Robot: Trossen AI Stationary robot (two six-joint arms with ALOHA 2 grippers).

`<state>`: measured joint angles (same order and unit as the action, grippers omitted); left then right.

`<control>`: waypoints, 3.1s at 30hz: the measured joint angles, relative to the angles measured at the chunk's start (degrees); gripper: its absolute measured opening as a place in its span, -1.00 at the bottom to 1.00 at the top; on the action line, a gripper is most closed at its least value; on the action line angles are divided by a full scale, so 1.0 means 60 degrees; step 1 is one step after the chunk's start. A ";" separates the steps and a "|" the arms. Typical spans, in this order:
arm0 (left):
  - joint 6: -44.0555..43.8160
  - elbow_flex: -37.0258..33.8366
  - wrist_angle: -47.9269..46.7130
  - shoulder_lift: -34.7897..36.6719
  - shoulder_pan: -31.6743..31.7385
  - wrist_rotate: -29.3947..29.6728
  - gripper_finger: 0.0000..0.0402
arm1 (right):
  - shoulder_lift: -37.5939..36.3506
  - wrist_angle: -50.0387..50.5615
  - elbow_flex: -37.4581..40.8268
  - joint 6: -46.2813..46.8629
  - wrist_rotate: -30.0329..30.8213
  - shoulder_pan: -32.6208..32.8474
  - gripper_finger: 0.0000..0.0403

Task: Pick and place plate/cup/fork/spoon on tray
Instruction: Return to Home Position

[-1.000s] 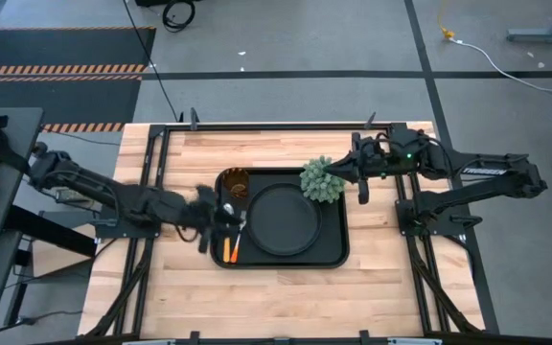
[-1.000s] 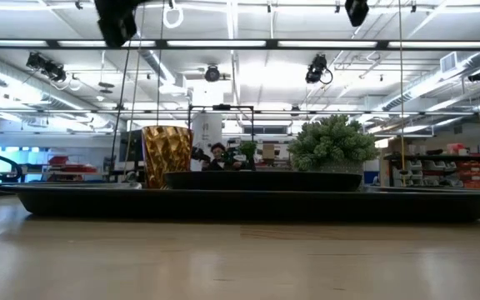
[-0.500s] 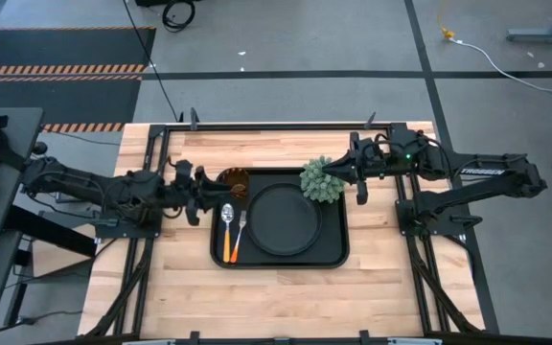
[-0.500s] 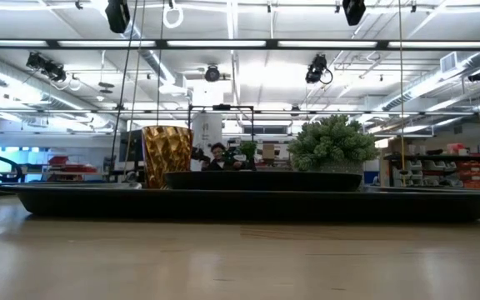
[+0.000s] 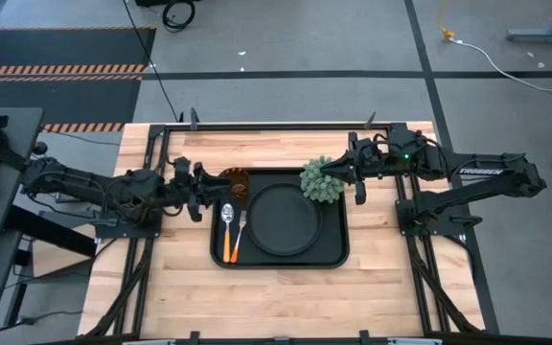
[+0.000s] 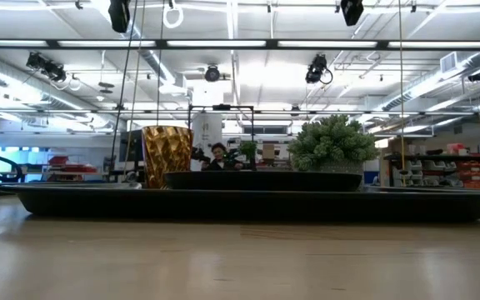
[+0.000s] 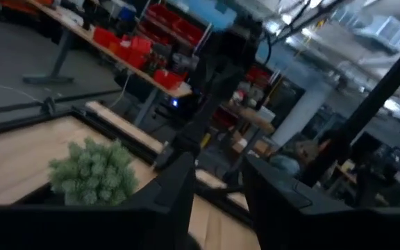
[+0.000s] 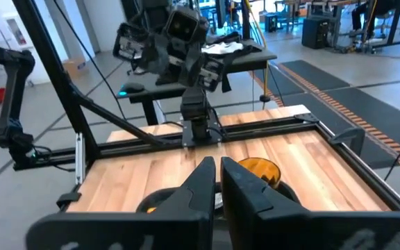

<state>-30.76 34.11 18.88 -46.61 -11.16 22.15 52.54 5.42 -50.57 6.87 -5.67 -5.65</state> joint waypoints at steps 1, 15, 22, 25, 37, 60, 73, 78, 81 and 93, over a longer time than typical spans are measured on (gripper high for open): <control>0.0000 0.0002 0.0137 0.0012 0.0021 0.0021 -0.36 | -0.0005 0.0011 0.0000 -0.0058 0.0002 0.0000 -0.84; 0.0650 0.0007 0.0063 0.0135 0.0399 -0.0892 -0.36 | -0.0057 -0.1113 -0.0007 0.1150 -0.0103 -0.0403 -0.84; 0.1095 0.0011 0.1196 0.0164 0.3696 -0.6628 -0.36 | -0.0148 -0.1460 0.0000 0.1893 -0.3640 -0.2083 -0.84; 0.0972 0.0004 0.0994 0.0462 0.4937 -0.8355 -0.36 | -0.0439 -0.1414 0.0000 0.1928 -0.4258 -0.2548 -0.84; 0.0999 0.0011 0.0888 0.2895 0.6331 -0.9263 -0.36 | -0.1830 -0.1127 -0.0004 0.1902 -0.4226 -0.2976 -0.84; 0.1362 0.0011 0.1647 0.3321 0.5841 -0.8756 -0.36 | -0.3400 -0.1905 -0.0004 0.2539 -0.3427 -0.4018 -0.84; 0.2711 0.0007 0.2295 0.2335 0.4085 -0.5759 -0.36 | -0.4730 -0.0312 -0.0007 0.2287 -0.3748 -0.4142 -0.84; 0.2699 0.0004 0.2300 0.2556 0.3862 -0.6057 -0.36 | -0.4709 -0.0310 -0.0007 0.2255 -0.3299 -0.4142 -0.84; 0.2434 0.0004 0.2125 0.2944 0.3862 -0.6381 -0.36 | -0.4678 -0.0307 -0.0007 0.2165 -0.3212 -0.4142 -0.84; 0.2489 0.0000 0.0242 0.4855 0.3866 -0.6562 -0.36 | -0.4098 -0.1060 0.0217 0.2350 -0.2432 -0.3634 -0.84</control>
<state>-15.83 34.11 20.33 -17.48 12.03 -17.22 27.95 -0.94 -49.27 20.97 -20.26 -27.45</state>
